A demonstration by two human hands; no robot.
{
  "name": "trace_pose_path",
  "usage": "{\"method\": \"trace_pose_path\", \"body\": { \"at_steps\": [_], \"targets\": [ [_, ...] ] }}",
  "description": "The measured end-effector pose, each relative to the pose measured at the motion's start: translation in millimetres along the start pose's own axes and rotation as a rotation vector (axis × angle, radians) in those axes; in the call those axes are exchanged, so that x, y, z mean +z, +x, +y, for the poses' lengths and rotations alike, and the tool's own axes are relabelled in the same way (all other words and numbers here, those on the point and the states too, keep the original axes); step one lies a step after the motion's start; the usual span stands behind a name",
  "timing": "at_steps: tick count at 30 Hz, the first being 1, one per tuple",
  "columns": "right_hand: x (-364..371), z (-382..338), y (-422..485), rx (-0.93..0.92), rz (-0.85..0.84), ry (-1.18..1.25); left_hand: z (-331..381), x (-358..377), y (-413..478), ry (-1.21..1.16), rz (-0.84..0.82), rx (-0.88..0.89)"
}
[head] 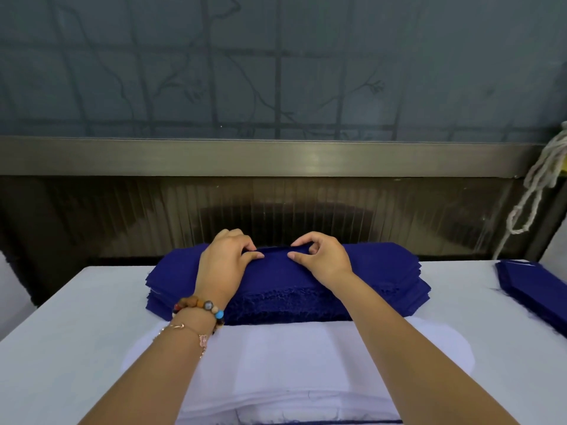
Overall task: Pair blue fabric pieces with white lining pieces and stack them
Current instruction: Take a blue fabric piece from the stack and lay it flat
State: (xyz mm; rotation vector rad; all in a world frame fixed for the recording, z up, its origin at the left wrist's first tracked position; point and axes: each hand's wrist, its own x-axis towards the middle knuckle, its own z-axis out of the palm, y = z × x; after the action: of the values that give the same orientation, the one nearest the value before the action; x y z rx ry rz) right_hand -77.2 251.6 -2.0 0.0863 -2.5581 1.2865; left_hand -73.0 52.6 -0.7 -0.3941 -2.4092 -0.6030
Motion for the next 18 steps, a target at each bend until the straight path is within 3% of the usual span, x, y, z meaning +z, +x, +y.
{"method": "trace_pose_path", "body": {
  "at_steps": [4,8,11,15,18],
  "targets": [
    [3,-5,1,0.115,0.074,-0.009,2,-2,-2,0.042,0.031,0.083],
    [5,-9,0,0.150,0.098,-0.016,5,-5,-5,0.251,0.071,0.129],
    [4,-10,-2,0.158,0.092,-0.016,1,-11,-5,0.292,0.011,0.107],
    [-9,-13,-2,0.154,-0.016,-0.088,-25,-28,-7,0.241,-0.064,0.006],
    [-35,-14,1,0.177,-0.122,-0.298,-52,-47,-14,0.237,-0.085,-0.073]
  ]
}}
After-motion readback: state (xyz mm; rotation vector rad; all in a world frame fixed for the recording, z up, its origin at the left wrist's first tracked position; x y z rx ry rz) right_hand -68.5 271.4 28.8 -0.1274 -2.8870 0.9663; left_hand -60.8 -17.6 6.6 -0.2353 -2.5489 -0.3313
